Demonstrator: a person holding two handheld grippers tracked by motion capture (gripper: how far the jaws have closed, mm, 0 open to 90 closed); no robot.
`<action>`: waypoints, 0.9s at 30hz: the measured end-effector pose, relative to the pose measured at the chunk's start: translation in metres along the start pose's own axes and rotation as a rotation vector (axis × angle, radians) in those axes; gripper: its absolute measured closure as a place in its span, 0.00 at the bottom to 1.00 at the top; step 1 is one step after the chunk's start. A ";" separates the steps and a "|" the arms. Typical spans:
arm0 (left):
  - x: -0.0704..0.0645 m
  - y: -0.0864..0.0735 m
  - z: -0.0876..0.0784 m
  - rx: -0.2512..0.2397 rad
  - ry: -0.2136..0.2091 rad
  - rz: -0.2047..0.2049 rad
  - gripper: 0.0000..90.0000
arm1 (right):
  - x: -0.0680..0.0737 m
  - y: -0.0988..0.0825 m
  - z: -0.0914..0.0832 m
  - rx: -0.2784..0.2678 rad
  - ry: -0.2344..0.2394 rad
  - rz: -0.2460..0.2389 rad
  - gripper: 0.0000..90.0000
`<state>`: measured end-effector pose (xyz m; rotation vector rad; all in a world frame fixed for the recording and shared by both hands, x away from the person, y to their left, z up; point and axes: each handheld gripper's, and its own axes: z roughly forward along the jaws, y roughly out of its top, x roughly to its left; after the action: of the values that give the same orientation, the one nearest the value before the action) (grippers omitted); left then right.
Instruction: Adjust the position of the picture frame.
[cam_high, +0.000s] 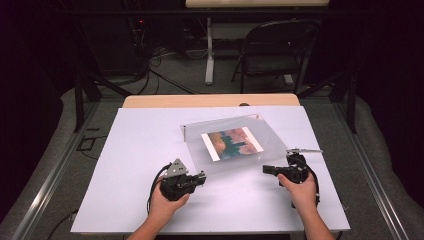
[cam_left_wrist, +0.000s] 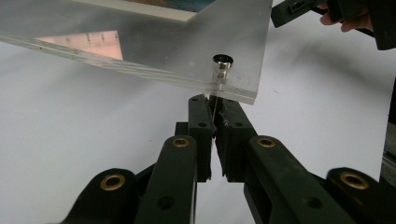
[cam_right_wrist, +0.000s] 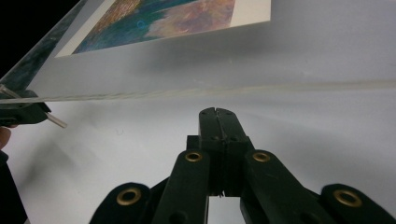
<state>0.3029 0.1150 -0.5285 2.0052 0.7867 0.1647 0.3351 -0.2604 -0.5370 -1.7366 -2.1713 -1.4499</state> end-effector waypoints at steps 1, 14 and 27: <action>-0.001 0.000 0.002 0.004 -0.002 -0.001 0.94 | -0.001 -0.002 -0.003 0.005 -0.001 0.000 1.00; -0.025 -0.010 0.033 0.111 -0.063 0.072 0.93 | 0.013 -0.023 -0.020 0.027 -0.053 -0.084 0.94; 0.000 -0.015 -0.013 0.007 -0.077 0.005 0.65 | 0.014 -0.031 -0.025 0.022 -0.026 -0.060 0.89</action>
<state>0.2911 0.1296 -0.5337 2.0080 0.7343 0.0872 0.2929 -0.2642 -0.5354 -1.7078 -2.2623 -1.4183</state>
